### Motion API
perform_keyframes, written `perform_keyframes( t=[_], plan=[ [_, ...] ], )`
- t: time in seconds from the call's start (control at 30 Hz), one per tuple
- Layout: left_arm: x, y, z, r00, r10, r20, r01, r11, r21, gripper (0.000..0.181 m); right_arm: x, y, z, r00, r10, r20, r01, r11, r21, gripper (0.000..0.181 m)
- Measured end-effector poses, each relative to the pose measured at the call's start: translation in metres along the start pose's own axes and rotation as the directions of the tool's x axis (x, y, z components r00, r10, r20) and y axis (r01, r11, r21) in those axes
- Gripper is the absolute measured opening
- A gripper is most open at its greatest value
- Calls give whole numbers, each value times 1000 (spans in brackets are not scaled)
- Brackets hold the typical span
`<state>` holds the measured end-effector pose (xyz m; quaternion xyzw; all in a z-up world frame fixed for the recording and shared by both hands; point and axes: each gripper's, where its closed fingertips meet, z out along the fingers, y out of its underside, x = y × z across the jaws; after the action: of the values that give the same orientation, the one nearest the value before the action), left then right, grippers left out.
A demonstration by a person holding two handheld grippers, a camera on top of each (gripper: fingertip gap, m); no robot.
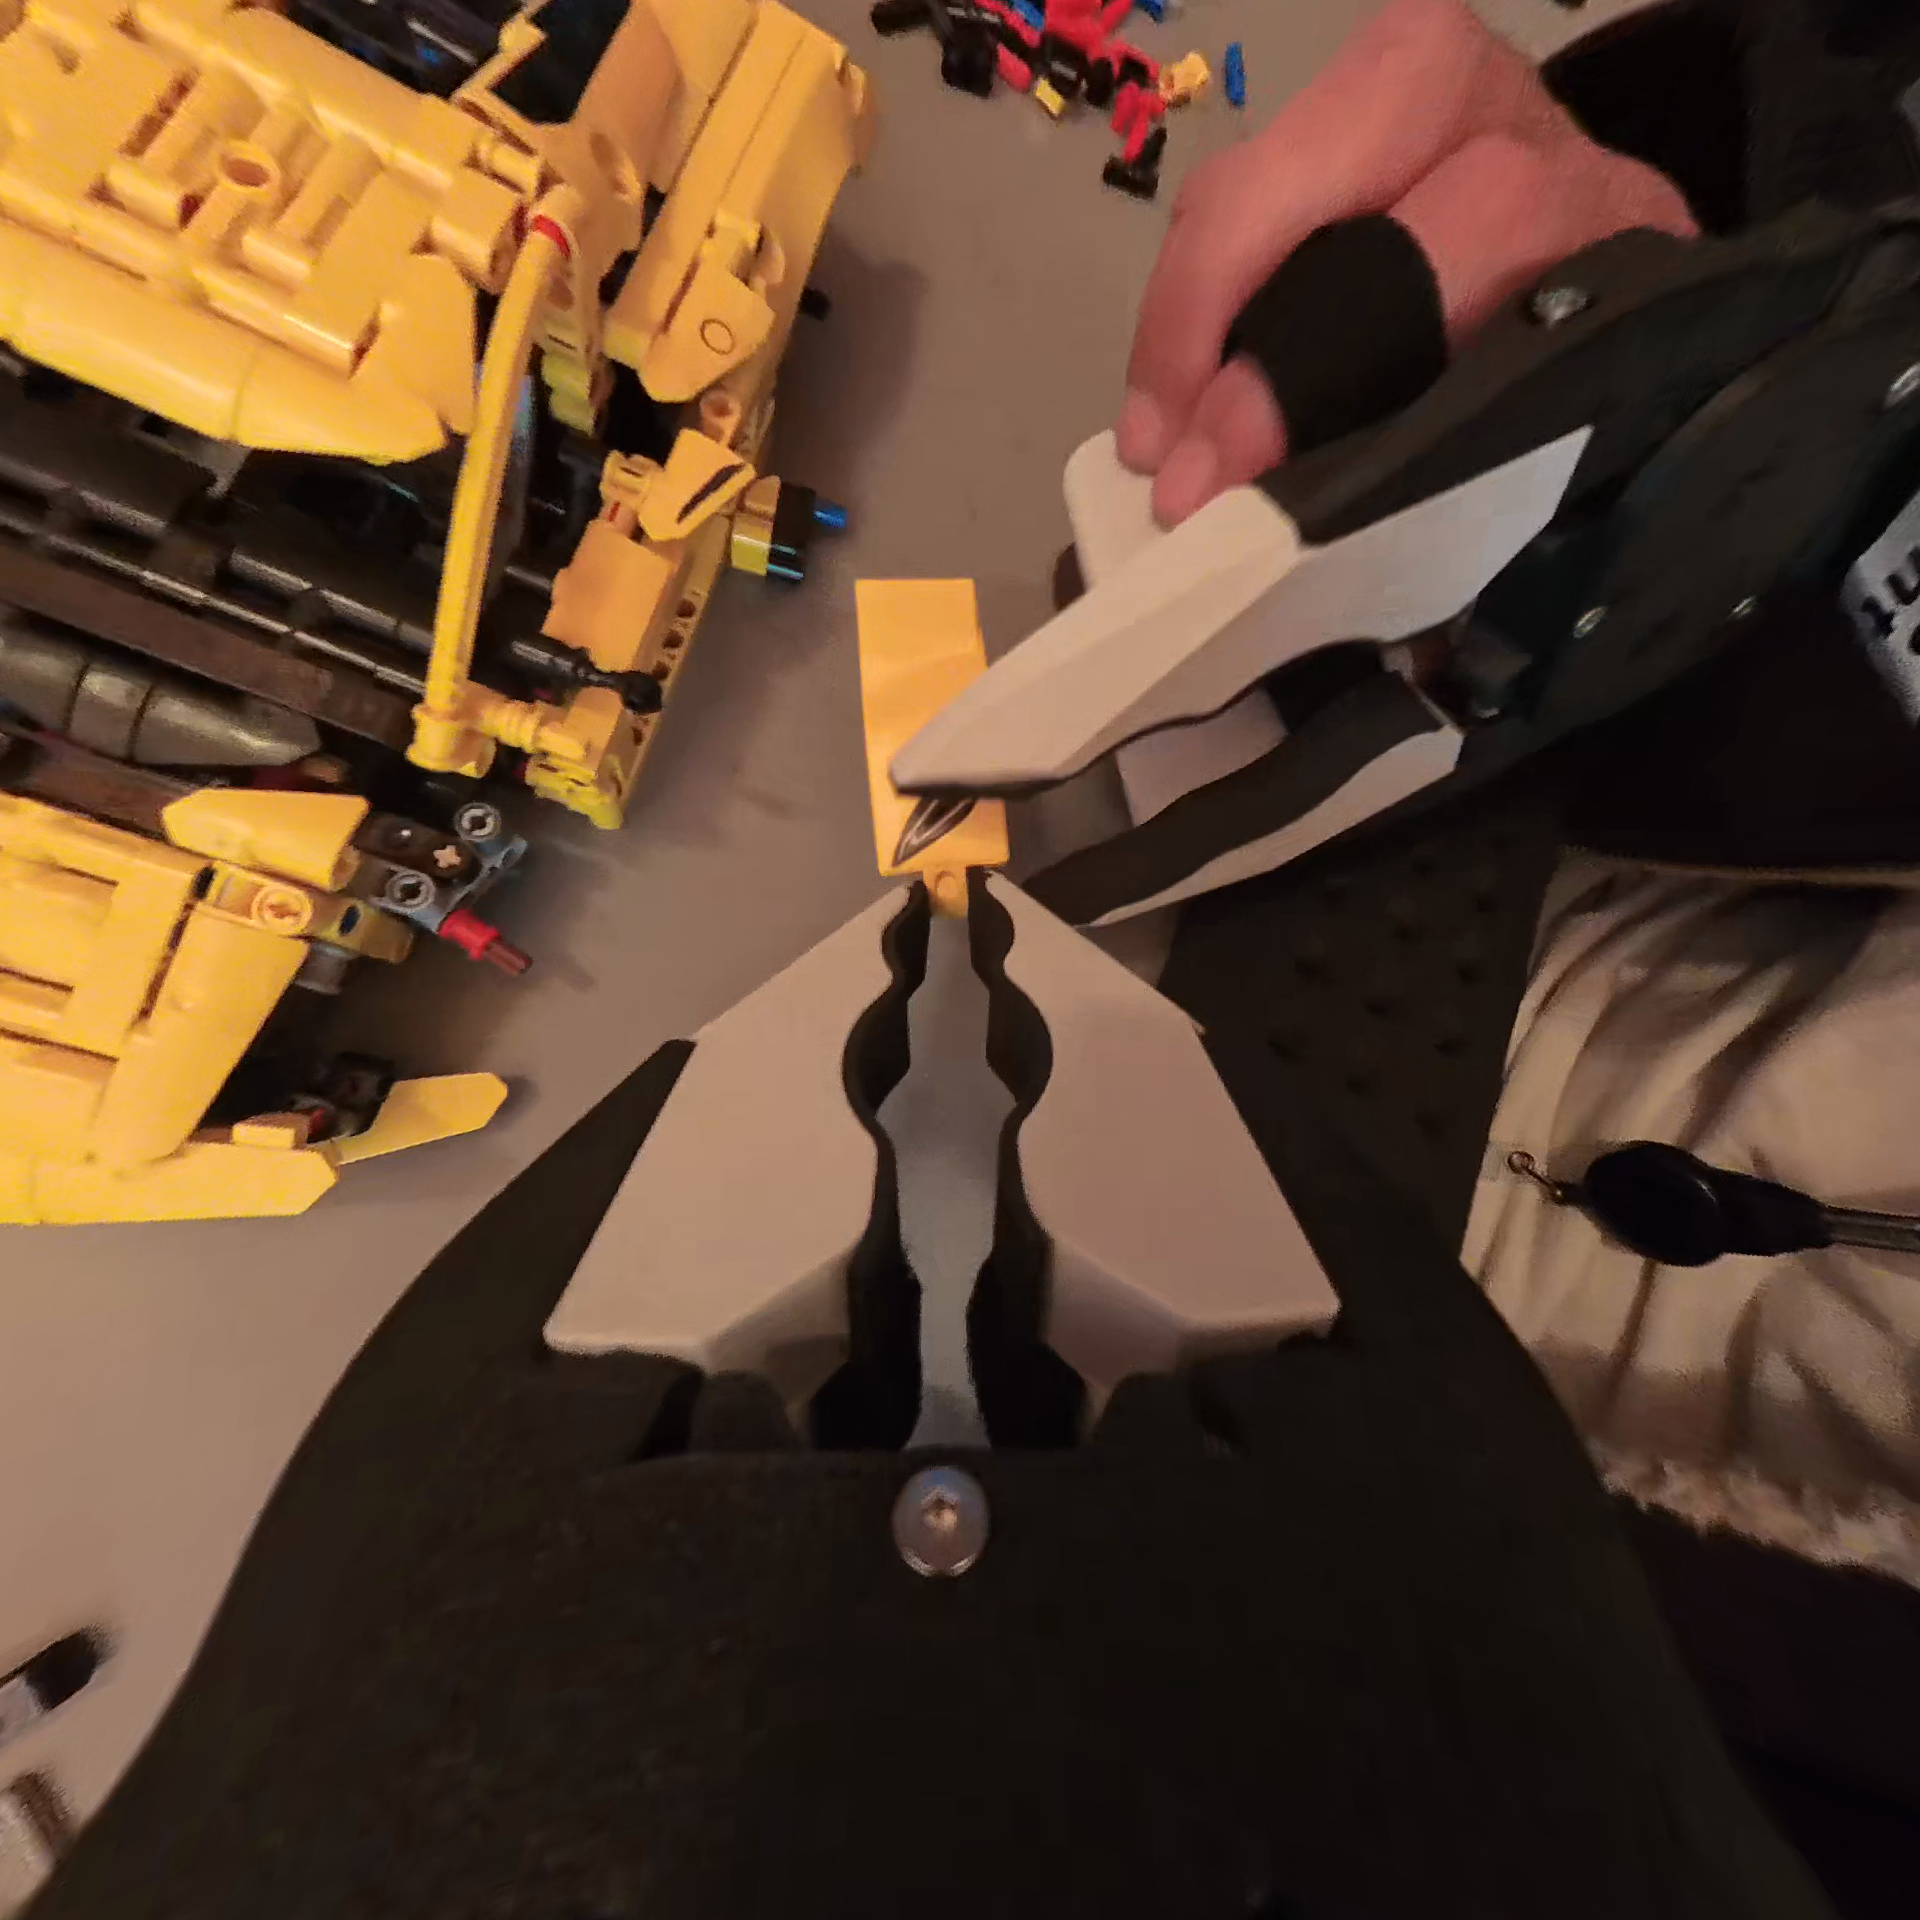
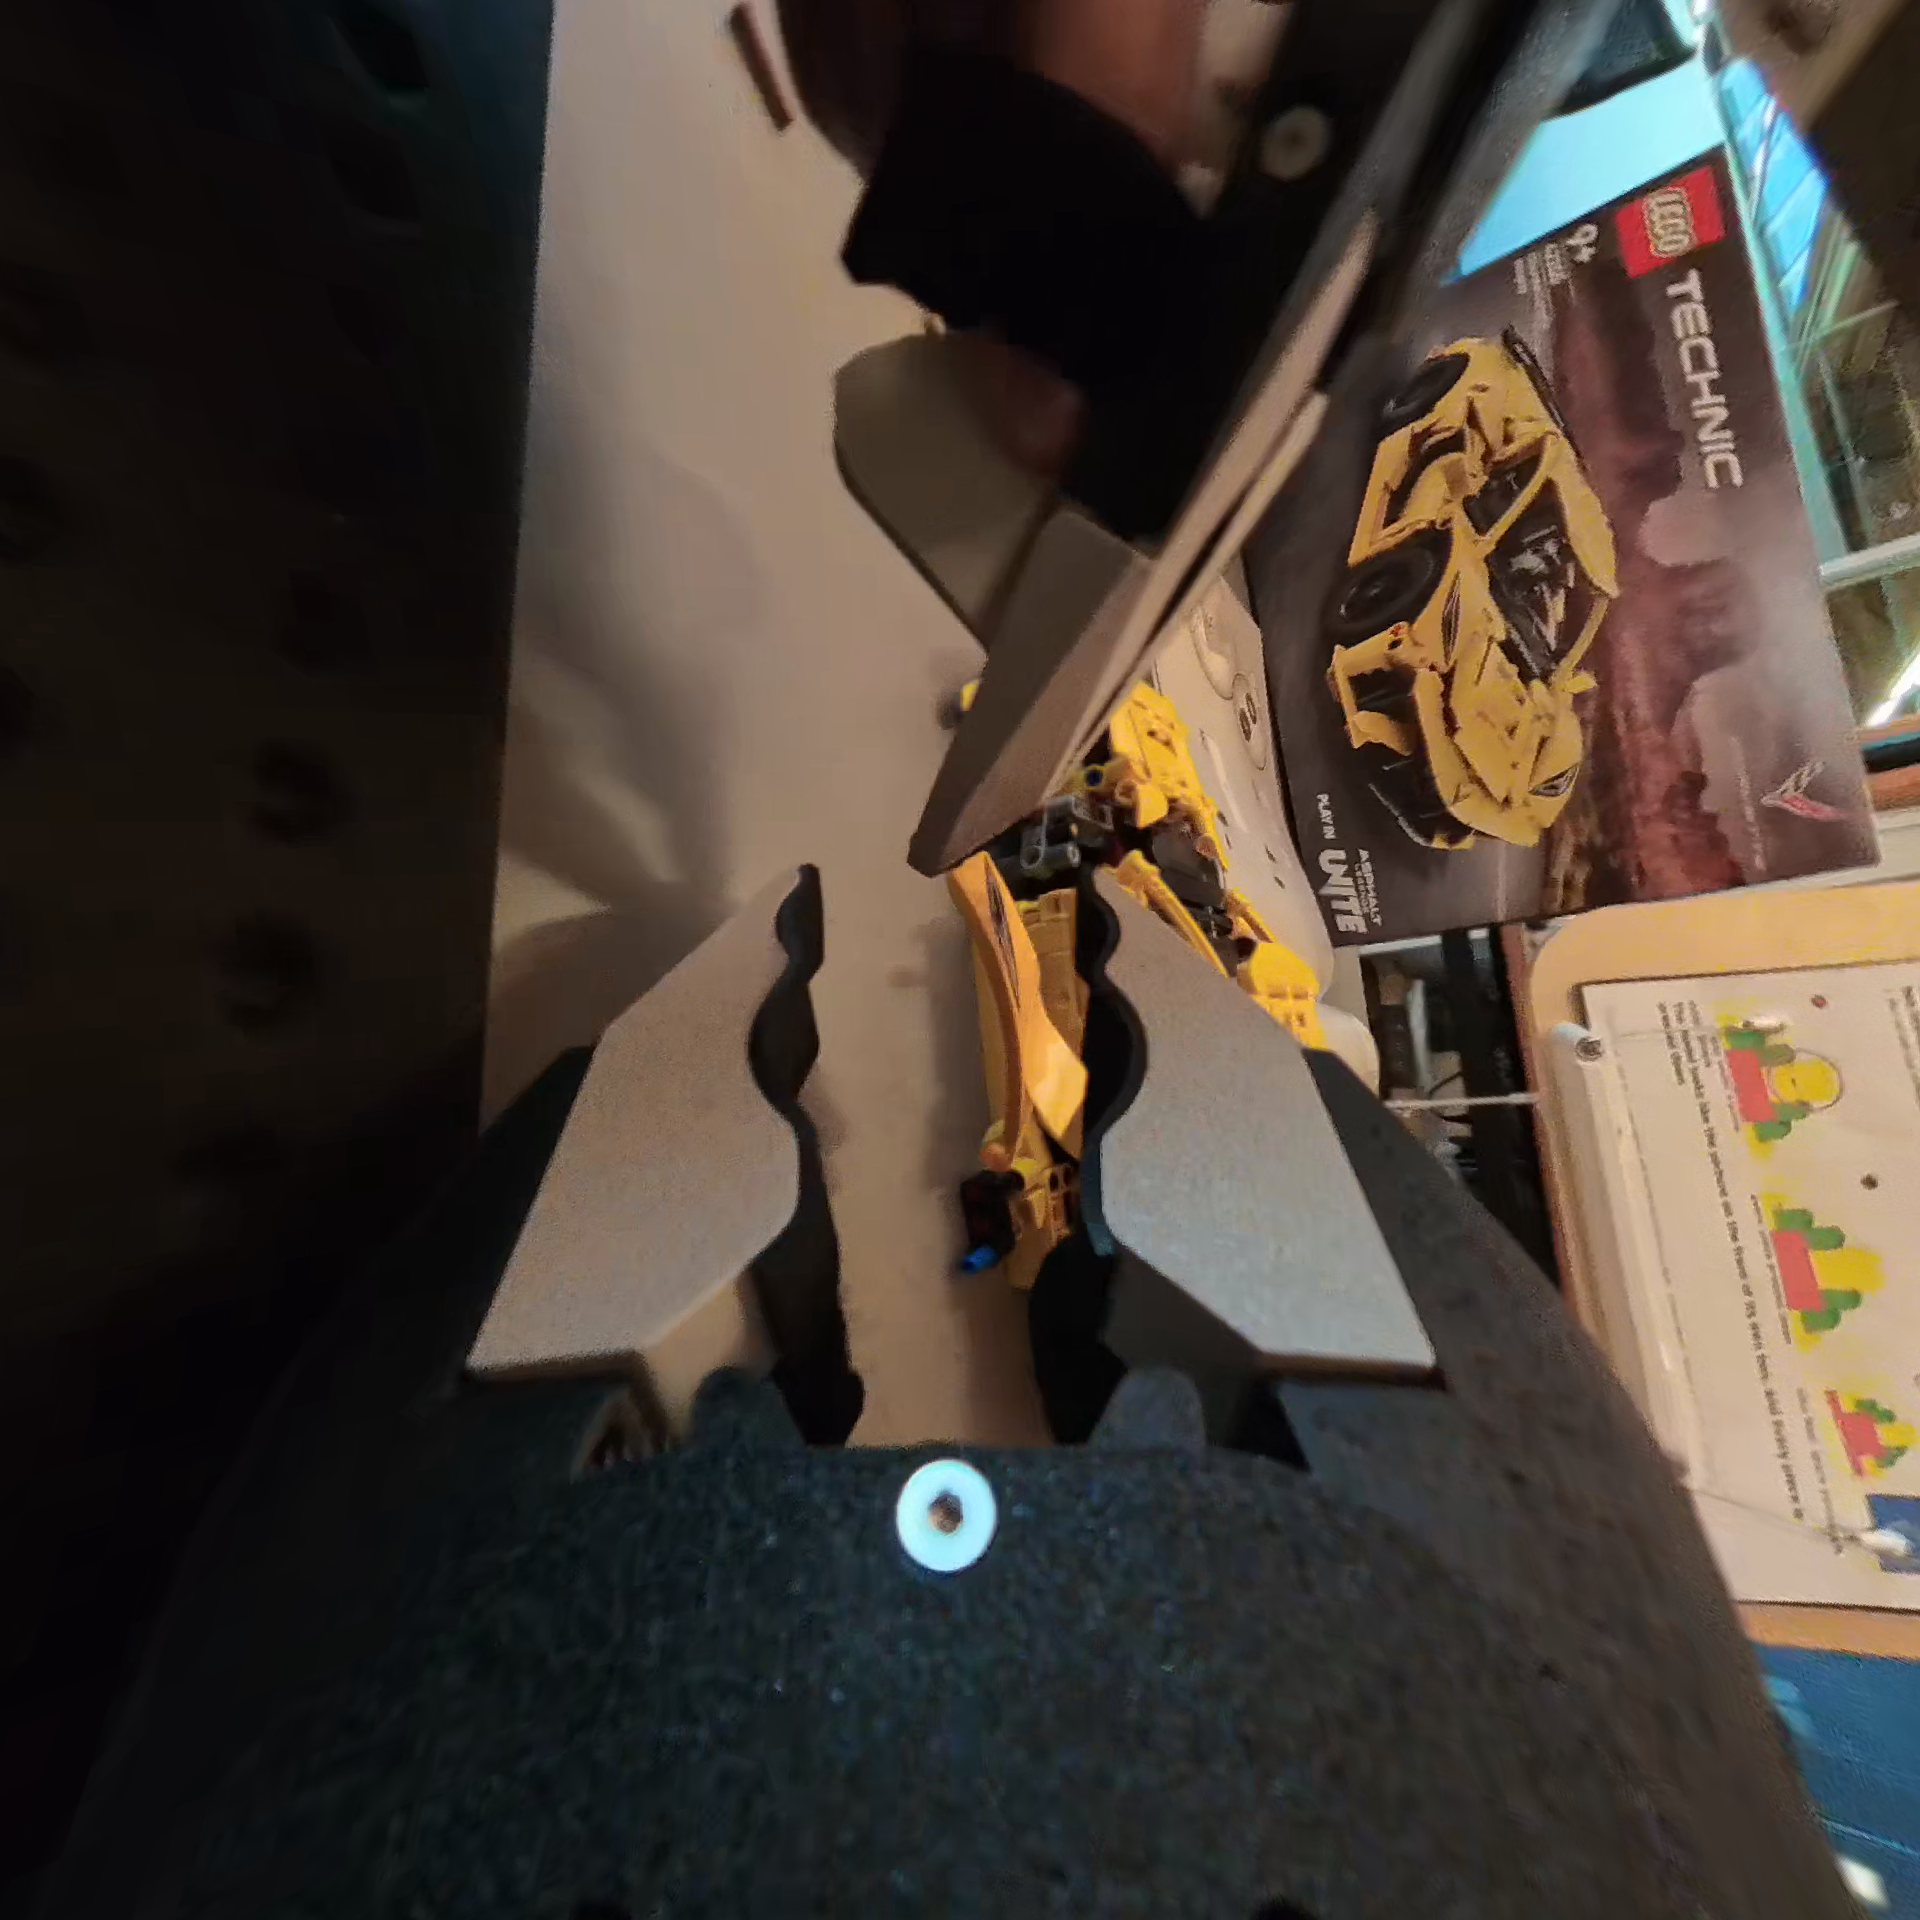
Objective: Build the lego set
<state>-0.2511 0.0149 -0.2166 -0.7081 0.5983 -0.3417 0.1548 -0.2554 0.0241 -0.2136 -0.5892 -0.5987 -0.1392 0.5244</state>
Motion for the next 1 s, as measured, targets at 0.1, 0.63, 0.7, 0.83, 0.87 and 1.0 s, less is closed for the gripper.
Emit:
perform_keyframes(
  t=[0.1, 0.63, 0.7, 0.83, 0.87, 1.0],
  plan=[
    [4, -2, 0, 1000, 25, 12, -25, 999, -29, 7, -9, 1, 4, 999, -50, 20, 51, 998, -41, 41],
    [7, -7, -18, 997, -80, 13, 78, 993, 93, 6, 0, 18, 2, 998, -55, -42, 50, 993, -107, 38],
    [7, -7, -20, 996, -92, 15, 89, 987, 134, 6, 2, 20, 1, 998, -38, -46, 33, 994, -108, 36],
    [5, -5, -27, 994, -109, 31, 100, 975, 200, 6, 0, 27, 1, 999, -14, -36, 9, 992, -128, 35],
    [5, -5, -30, 993, -116, 30, 107, 970, 217, 6, -1, 28, 1, 1000, -3, -29, -1, 991, -132, 35],
    [3, 3, -34, 990, -134, 30, 124, 964, 236, 6, 0, 34, 2, 999, 25, -32, -29, 989, -144, 35]
  ],
)
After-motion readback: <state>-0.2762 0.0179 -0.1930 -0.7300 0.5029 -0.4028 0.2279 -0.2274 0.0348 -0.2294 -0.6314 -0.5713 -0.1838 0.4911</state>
